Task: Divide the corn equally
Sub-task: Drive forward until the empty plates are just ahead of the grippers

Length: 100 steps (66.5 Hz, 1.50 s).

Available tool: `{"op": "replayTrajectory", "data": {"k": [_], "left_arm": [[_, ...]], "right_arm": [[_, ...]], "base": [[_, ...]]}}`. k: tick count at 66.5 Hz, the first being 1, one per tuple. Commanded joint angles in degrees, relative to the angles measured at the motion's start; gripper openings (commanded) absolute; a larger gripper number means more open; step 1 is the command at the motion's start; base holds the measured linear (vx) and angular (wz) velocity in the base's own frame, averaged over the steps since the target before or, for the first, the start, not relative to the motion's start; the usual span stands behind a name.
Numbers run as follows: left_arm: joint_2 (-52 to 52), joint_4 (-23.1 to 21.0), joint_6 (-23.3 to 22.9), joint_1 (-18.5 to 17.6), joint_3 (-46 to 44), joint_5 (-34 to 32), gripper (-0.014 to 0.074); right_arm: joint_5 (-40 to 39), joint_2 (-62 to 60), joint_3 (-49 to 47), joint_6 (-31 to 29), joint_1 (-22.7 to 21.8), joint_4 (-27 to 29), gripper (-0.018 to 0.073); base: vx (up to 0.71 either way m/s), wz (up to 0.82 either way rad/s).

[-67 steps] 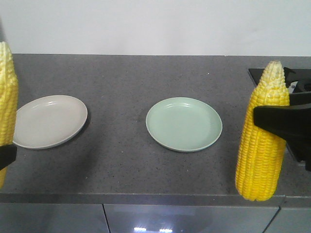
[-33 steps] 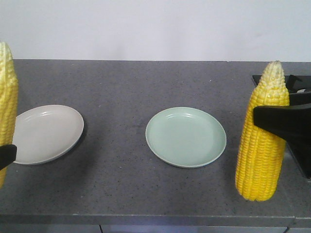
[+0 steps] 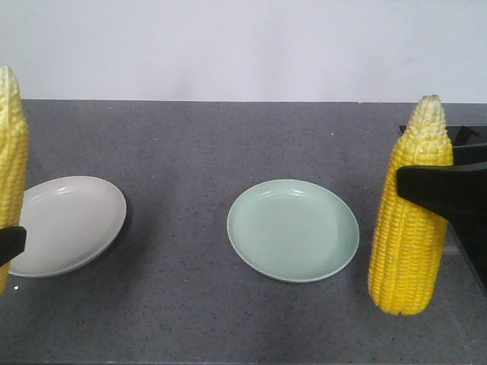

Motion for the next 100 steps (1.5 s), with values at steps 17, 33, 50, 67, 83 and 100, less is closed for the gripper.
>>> {"op": "replayTrajectory", "data": {"k": [17, 33, 50, 67, 83, 100], "left_arm": [[0.16, -0.34, -0.50, -0.29, -1.29, -4.29, 0.0271], [0.16, -0.34, -0.50, -0.29, -1.29, -4.29, 0.0271], [0.16, -0.34, -0.50, -0.29, -1.29, -4.29, 0.0271], [0.16, -0.34, -0.50, -0.29, -1.29, -4.29, 0.0271], [0.16, -0.34, -0.50, -0.29, -1.29, -4.29, 0.0271], [0.16, -0.34, -0.50, -0.29, -1.29, -4.29, 0.0271]], "right_arm": [[-3.14, -0.39, -1.39, -0.57, -0.15, 2.31, 0.0244], [-3.14, -0.39, -1.39, -0.57, -0.15, 2.31, 0.0244], [-3.14, -0.39, -1.39, -0.57, -0.15, 2.31, 0.0244], [-3.20, -0.39, -1.39, -0.57, -0.15, 2.31, 0.0244], [-3.20, -0.39, -1.39, -0.57, -0.15, 2.35, 0.0244], [-3.20, -0.39, -1.39, -0.57, -0.15, 2.35, 0.0244]], "base": [[0.05, 0.00], [0.05, 0.00], [0.06, -0.01], [0.06, -0.03], [0.02, -0.03], [0.00, 0.00]]}}
